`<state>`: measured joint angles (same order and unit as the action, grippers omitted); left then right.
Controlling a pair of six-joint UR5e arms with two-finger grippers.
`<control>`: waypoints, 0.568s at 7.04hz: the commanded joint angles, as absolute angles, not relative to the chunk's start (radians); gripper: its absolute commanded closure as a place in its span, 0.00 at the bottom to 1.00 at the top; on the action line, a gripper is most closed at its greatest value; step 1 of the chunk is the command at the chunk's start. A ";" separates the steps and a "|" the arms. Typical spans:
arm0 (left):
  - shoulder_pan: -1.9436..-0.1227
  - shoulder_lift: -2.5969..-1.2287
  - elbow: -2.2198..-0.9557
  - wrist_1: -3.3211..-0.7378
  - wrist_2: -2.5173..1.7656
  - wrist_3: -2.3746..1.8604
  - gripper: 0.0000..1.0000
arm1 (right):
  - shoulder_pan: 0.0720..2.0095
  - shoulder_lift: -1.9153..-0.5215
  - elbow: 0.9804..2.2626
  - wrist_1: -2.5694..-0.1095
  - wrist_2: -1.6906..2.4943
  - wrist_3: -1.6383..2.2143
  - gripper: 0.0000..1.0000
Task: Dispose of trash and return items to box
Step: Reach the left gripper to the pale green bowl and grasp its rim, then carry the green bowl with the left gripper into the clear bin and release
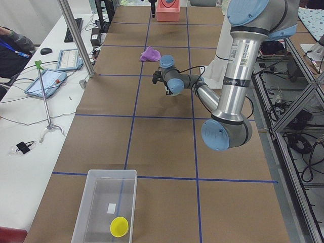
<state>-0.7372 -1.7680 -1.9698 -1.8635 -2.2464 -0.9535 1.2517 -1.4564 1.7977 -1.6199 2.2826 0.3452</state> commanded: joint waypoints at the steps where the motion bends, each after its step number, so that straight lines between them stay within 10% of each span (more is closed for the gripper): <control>1: -0.959 -1.705 -2.002 -1.821 -2.333 -0.937 1.00 | 1.252 -1.456 1.799 -1.620 2.283 0.345 0.00; 4: -1.281 -1.681 -1.813 -1.734 -2.379 -0.635 1.00 | 1.252 -1.456 1.798 -1.618 2.283 0.345 0.00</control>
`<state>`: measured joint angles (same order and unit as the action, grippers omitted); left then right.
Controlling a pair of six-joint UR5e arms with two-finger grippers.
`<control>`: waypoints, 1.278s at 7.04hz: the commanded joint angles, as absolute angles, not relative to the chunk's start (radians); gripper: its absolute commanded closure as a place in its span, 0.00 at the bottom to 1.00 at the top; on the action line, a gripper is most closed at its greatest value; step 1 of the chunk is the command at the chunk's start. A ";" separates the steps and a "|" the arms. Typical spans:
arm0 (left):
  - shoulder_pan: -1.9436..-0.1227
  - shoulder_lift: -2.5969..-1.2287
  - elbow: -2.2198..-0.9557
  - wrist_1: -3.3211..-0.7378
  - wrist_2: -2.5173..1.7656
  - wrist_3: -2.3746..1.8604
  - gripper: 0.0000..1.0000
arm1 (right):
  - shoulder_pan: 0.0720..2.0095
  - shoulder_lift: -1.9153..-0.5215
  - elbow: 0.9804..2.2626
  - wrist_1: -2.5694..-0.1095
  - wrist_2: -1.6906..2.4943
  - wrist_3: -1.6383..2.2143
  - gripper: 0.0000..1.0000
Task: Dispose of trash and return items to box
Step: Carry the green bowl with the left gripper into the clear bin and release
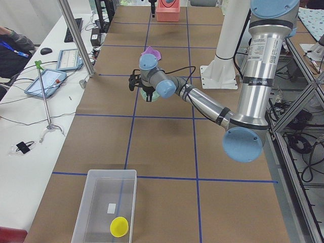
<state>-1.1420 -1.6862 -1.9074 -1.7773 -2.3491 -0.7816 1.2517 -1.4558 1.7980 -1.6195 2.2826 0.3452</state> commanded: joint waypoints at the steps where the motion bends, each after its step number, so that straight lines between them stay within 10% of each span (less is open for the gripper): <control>1: -1.413 -1.698 -1.669 -1.729 -2.384 -0.470 1.00 | 1.252 -1.456 1.798 -1.618 2.283 0.345 0.00; 9: -1.611 -2.072 -0.568 -2.092 -2.373 0.010 1.00 | 1.252 -1.445 1.798 -1.618 2.270 0.347 0.00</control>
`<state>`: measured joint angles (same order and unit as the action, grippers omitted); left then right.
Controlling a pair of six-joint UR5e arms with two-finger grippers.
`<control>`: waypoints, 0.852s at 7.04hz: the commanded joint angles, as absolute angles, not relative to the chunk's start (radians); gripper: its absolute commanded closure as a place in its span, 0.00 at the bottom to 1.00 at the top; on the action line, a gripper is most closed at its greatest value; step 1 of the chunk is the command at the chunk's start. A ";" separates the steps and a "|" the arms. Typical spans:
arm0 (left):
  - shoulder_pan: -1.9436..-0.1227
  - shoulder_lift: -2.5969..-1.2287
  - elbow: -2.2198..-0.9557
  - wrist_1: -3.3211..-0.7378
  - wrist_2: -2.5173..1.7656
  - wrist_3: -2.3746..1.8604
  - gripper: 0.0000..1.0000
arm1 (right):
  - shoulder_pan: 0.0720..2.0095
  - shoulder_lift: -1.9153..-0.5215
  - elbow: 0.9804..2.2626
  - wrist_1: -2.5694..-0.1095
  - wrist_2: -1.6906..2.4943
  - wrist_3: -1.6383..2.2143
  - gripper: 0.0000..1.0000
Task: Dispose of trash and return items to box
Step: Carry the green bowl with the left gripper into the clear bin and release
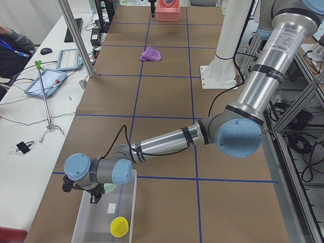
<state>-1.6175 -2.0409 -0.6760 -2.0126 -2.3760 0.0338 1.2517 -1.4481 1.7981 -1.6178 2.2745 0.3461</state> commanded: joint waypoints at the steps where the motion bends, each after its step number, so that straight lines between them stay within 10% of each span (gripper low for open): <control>1: -1.588 -2.071 -0.560 -2.109 -2.364 -0.007 1.00 | 1.252 -1.445 1.798 -1.618 2.270 0.345 0.00; 3: -1.517 -2.069 -0.491 -2.268 -2.333 -0.128 1.00 | 1.252 -1.445 1.796 -1.618 2.270 0.347 0.00; 5: -1.494 -2.056 -0.482 -2.348 -2.277 -0.126 0.74 | 1.252 -1.440 1.798 -1.618 2.269 0.347 0.00; 6: -1.494 -2.045 -0.488 -2.374 -2.279 -0.115 0.03 | 1.252 -1.439 1.798 -1.618 2.270 0.350 0.00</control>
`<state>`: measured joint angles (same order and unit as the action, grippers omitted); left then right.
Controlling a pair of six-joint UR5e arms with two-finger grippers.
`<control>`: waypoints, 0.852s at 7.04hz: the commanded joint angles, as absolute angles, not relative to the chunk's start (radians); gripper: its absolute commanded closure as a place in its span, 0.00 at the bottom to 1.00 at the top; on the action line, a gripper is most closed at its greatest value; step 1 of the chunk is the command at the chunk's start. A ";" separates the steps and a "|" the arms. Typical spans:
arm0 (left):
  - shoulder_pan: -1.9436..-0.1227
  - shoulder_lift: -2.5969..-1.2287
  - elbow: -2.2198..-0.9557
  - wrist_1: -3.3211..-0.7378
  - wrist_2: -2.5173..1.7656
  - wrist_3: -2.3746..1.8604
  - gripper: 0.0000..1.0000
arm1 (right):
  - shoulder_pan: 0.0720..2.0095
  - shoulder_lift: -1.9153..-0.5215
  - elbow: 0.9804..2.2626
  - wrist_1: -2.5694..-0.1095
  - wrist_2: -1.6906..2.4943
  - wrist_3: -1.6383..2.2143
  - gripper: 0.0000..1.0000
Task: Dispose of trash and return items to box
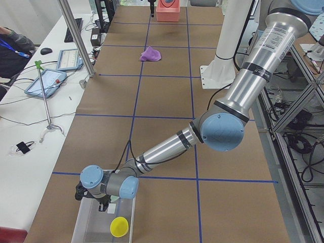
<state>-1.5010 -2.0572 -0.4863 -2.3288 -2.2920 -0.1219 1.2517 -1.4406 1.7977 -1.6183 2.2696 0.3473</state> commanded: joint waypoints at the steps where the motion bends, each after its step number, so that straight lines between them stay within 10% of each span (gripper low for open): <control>1: -1.509 -2.049 -0.505 -2.373 -2.296 -0.107 0.02 | 1.250 -1.437 1.799 -1.618 2.270 0.368 0.00; 3: -1.607 -2.049 -0.639 -2.260 -2.457 -0.107 0.02 | 1.250 -1.436 1.801 -1.618 2.272 0.371 0.00; 6: -1.640 -1.883 -1.198 -1.842 -2.461 -0.075 0.02 | 1.247 -1.431 1.802 -1.618 2.270 0.394 0.00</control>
